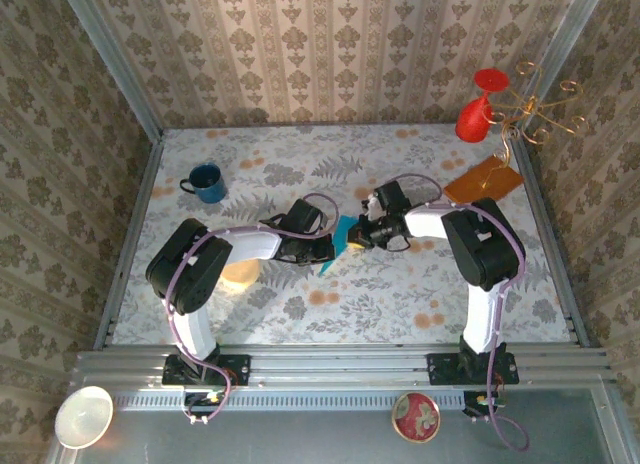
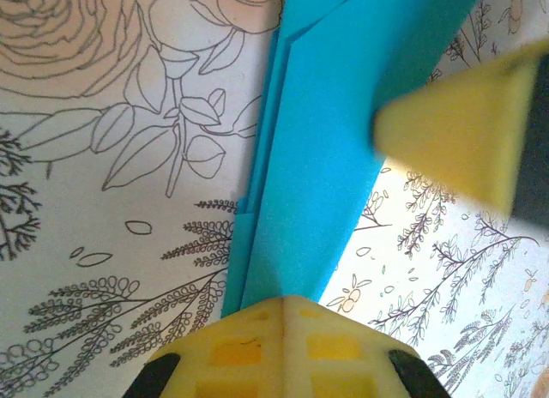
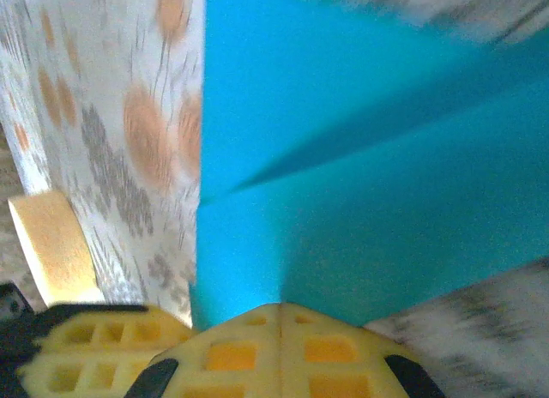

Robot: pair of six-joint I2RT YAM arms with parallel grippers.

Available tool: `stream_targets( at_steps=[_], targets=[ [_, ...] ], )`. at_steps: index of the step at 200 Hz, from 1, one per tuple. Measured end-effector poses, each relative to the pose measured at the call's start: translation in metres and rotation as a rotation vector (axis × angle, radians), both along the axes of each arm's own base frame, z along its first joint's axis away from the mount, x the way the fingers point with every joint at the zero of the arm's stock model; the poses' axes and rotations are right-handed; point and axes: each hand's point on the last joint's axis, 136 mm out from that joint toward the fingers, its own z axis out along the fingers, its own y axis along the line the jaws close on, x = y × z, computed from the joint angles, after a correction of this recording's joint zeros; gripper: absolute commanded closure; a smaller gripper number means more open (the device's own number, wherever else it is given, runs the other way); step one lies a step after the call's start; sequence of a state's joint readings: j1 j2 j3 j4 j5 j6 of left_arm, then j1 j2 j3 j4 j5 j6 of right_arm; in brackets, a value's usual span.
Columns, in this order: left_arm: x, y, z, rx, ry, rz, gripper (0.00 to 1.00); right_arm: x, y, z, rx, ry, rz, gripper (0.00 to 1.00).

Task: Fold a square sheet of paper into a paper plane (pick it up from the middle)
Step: Fold the wing for the fifth time at the center of the table.

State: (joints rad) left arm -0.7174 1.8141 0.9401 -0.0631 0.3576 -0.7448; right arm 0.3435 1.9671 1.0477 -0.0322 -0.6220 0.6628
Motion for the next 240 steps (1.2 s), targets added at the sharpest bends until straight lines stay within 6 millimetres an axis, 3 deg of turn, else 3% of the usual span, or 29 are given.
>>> stream_targets(
  at_steps=[39, 71, 107, 136, 175, 218, 240],
  targets=[
    [0.000, 0.000, 0.000, -0.001, -0.001, -0.001, 0.98, 0.056, -0.045, 0.004, -0.033, -0.051, -0.148, 0.98],
    [0.000, 0.000, 0.000, -0.003, 0.000, -0.003, 0.97, 0.072, -0.059, 0.010, -0.063, -0.084, -0.195, 0.97],
    [0.000, 0.001, 0.000, -0.005, 0.004, -0.003, 0.97, 0.049, -0.044, 0.027, -0.054, -0.107, -0.154, 0.96],
    [0.000, 0.000, 0.001, -0.007, 0.004, -0.003, 0.97, 0.019, -0.016, 0.041, -0.032, -0.128, -0.074, 0.96],
    [0.000, 0.001, 0.001, -0.003, 0.009, -0.004, 0.96, -0.014, 0.023, 0.029, -0.007, -0.073, 0.029, 0.96],
    [-0.005, 0.005, 0.002, 0.019, 0.019, -0.023, 0.94, -0.020, 0.023, 0.002, -0.042, 0.002, 0.045, 0.97],
    [-0.007, 0.003, 0.005, 0.010, 0.018, -0.044, 0.93, -0.014, 0.024, 0.002, -0.055, 0.004, 0.054, 0.97]
  ],
)
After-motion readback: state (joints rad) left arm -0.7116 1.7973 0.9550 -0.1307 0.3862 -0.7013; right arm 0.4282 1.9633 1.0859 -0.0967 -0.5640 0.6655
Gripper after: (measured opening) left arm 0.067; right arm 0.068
